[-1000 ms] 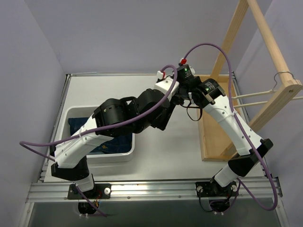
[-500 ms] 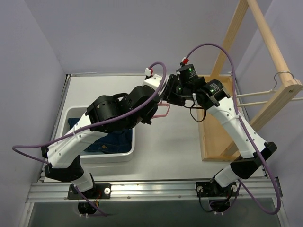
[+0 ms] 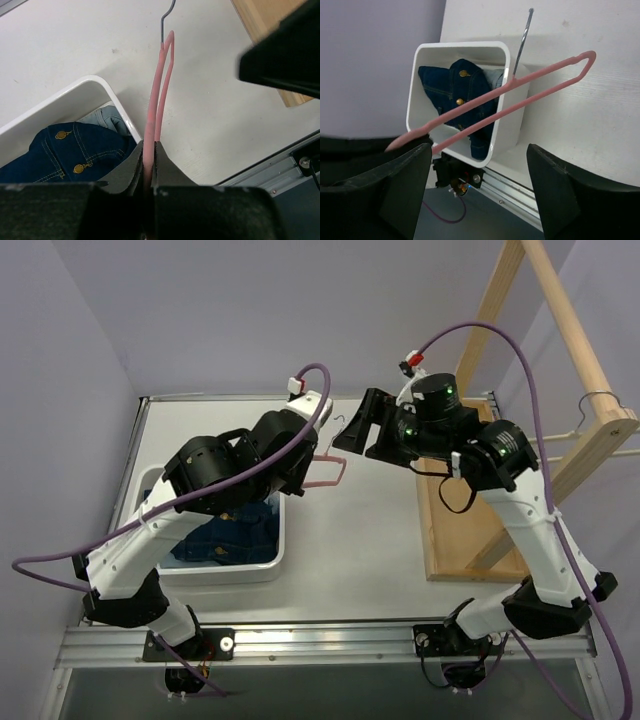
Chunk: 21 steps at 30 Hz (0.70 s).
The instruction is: Remove the skirt from the hanger
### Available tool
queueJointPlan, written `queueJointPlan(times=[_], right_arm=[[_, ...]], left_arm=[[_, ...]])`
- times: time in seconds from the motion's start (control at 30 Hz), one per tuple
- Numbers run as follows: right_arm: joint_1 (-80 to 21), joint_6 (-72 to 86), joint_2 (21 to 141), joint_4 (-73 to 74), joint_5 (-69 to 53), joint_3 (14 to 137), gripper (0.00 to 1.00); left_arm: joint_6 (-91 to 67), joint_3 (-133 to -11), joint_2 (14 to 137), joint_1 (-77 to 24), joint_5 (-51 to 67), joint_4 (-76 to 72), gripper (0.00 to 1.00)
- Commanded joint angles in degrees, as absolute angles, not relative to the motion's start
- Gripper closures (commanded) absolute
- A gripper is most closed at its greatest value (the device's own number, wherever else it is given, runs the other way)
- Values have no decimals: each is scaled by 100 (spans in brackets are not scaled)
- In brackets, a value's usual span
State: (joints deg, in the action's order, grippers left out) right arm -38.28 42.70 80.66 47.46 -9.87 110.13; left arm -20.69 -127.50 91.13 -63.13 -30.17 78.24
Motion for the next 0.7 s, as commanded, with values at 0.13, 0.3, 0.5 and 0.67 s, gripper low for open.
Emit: queueJointPlan(times=[0.13,0.3,0.5,0.67], right_arm=[[-3894,3701,7489,5028,-1529,10778,48],[-3902,3612,7006,4826,-2099,10091,94],[-4166,3569,6654,4711,-2470,9642,100],[-4499,3506,6373,4781,-2698,8880,100]], left_arm=[[-1574,-13139,8868,-5424,-1961,7885,98],[-1240,-14210,9421,-5037,-1091,7796,98],[-1511,-14845,9931,-4966,-38,7085,98],[-2002,-14547,10046,-4966,781,5926,98]])
